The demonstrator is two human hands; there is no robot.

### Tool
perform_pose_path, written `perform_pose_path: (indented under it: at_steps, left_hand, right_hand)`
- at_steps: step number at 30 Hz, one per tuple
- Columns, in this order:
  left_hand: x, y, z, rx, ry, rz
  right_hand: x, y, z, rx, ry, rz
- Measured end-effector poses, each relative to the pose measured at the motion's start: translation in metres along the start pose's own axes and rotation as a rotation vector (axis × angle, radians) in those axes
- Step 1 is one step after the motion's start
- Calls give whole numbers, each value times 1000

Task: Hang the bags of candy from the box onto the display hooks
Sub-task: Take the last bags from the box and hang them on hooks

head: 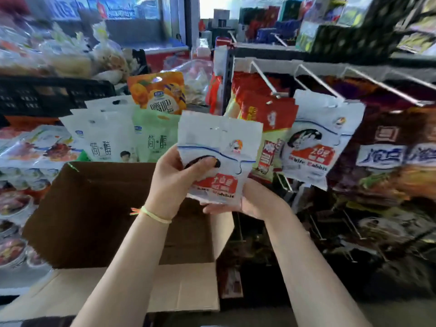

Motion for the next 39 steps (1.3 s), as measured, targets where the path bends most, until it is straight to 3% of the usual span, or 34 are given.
perform_pose_path:
  at_steps: [5, 8, 12, 19, 28, 39]
  left_hand:
    - [5, -13, 74, 13, -48, 4]
    - [15, -17, 106, -43, -57, 11]
    - [27, -10, 136, -127, -10, 0]
    - [31, 5, 194, 5, 107, -81]
    - [28, 29, 222, -56, 97, -36]
    - [28, 50, 226, -142, 81, 5]
  right_hand:
    - [27, -53, -49, 130, -171, -138]
    - [40, -73, -81, 78, -35, -161]
    - [74, -96, -106, 37, 77, -329]
    - [123, -125, -152, -278, 1, -723]
    - [142, -118, -180, -286, 39, -697]
    - [168, -112, -187, -441, -207, -716]
Point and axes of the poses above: each hand's wrist, its own y-axis towards the middle knuckle, its own z-axis out of the palm, x = y × z, the point moved 8 cm from there along y, towards the middle knuckle, and after that the axes turned 2 degrees about -z, right-handed, at the moved point
